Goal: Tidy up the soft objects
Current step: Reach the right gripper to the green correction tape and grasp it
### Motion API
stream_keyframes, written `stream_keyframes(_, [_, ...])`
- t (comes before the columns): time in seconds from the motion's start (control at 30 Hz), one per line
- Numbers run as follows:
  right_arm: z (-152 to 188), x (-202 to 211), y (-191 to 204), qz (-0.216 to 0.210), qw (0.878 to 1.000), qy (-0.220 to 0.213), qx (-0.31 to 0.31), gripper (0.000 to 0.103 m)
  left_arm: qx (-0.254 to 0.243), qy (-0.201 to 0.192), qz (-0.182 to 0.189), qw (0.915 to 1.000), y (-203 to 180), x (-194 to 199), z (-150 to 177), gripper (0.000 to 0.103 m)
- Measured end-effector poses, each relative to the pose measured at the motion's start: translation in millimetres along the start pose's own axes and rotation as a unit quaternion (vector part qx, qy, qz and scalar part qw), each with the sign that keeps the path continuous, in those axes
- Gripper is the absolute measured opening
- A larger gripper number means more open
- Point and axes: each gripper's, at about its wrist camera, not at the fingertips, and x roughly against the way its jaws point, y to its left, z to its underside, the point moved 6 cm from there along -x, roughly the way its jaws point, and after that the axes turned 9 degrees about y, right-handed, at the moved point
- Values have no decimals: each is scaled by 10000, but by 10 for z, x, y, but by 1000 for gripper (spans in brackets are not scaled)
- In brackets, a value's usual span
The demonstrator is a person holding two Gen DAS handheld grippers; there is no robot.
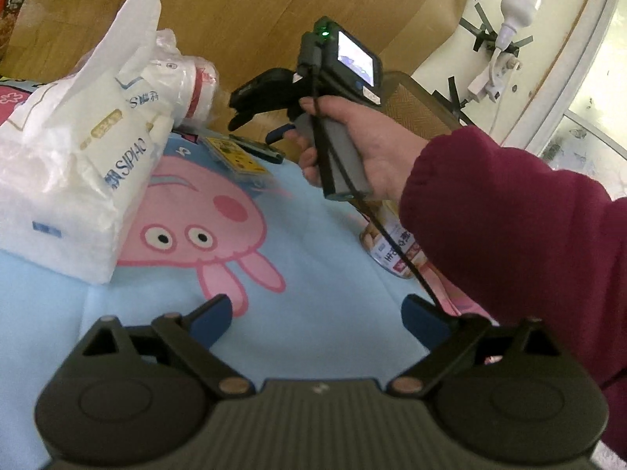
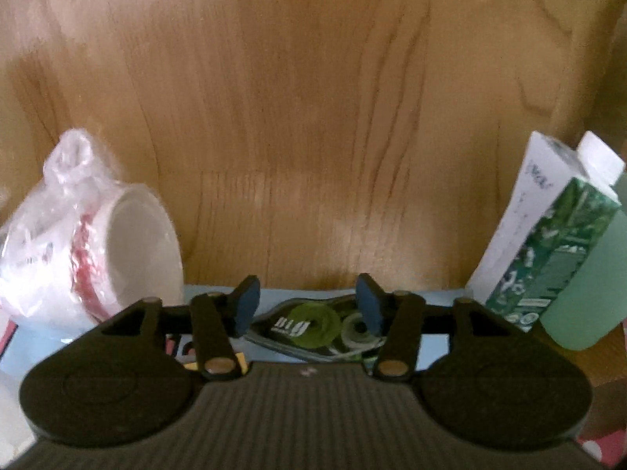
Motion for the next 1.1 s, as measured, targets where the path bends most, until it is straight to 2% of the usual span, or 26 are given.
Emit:
stream_keyframes(0.3, [449, 256, 327, 253, 9924, 247, 1178, 64, 25, -18, -10, 10000, 19, 27, 5, 97])
stream_keyframes(0.37, [587, 300, 386, -47, 9912, 489, 1233, 58, 32, -31, -25, 10000, 20, 32, 10, 98])
stream_keyframes(0.43, [688, 388, 368, -444, 9933, 642, 850, 59, 45, -48, -39, 10000, 20, 37, 11, 98])
stream_keyframes(0.57, [1036, 675, 407, -698, 9899, 645, 1056, 59, 63, -75, -49, 9999, 33, 57, 19, 99])
stream_keyframes(0.63, [1097, 804, 464, -903, 9865, 679, 1185, 56, 40, -62, -54, 10000, 31, 52, 23, 99])
stream_keyframes(0.7, [993, 945, 424, -901, 9898, 338, 1049, 56, 11, -40, -51, 10000, 16, 41, 21, 99])
stream_keyframes(0.8, [636, 928, 276, -423, 9953, -175, 853, 59, 1, -26, -37, 10000, 13, 38, 21, 99])
stream_keyframes(0.9, [390, 661, 144, -113, 9973, -169, 707, 62, 40, -19, 5, 10000, 21, 37, 16, 100])
stream_keyframes(0.93, [304, 543, 130, -20, 9978, -130, 653, 67, 47, -14, 21, 10000, 30, 36, 15, 100])
stream_keyframes(1.03, [212, 340, 56, 32, 9991, 35, 413, 70, 53, -9, 39, 10000, 29, 32, 10, 101])
stream_keyframes(1.1, [191, 256, -7, -87, 9998, 129, 157, 72, 54, -4, 51, 10000, 29, 28, 10, 102])
